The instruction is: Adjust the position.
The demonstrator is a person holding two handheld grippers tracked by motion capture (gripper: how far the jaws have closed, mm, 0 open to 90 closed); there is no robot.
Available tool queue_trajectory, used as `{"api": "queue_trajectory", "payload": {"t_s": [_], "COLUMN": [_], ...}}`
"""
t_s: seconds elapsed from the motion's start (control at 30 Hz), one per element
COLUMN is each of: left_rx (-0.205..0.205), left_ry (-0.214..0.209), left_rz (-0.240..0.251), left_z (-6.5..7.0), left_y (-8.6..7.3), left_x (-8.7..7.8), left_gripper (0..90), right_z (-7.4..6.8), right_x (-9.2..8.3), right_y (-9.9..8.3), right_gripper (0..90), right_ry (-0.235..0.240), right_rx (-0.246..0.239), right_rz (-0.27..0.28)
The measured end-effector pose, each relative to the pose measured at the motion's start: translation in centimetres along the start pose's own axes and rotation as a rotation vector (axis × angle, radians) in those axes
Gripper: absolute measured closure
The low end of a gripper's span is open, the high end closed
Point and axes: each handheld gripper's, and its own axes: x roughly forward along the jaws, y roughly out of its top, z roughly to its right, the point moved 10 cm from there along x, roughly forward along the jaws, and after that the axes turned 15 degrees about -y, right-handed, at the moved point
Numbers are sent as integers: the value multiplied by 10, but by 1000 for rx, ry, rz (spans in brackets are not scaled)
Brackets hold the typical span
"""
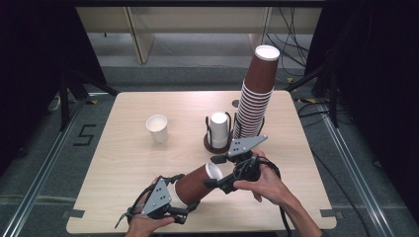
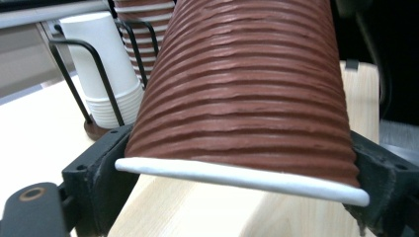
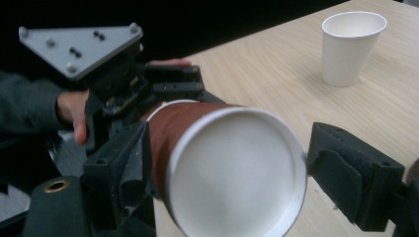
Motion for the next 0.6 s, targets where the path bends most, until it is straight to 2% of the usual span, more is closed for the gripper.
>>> {"api": "queue_trajectory", "payload": {"t_s": [0.03, 0.13, 0.2, 0.27, 0.33, 0.4, 0.53, 0.6], "left_rx": [5, 31, 45, 47, 47, 51, 59, 60], "left_ry": [-2, -12, -19, -24, -36, -39, -60, -59], "left_rz": [-19, -57, -95, -113, -107, -123, -111, -122], "left_z": [1, 2, 3, 4, 6, 6, 9, 9], "left_y": [-1, -3, -6, -8, -8, -9, -8, -8], "left_x": [0, 1, 0, 0, 2, 1, 4, 3], "left_gripper": [110, 111, 111, 111, 111, 111, 110, 108], "right_z": [-1, -1, -4, -5, -7, -9, -12, -11], "right_x": [-2, -4, -3, -2, -1, 2, 5, 7], "right_y": [-2, -9, -14, -19, -23, -25, -31, -33], "right_gripper": [179, 171, 170, 174, 177, 177, 180, 201], "right_ry": [2, -24, -8, -7, 8, 13, 44, 52], "right_rx": [-15, -110, -142, -163, -191, -192, -199, -210], "right_rz": [-22, -75, -102, -131, -153, -162, -190, -183]}}
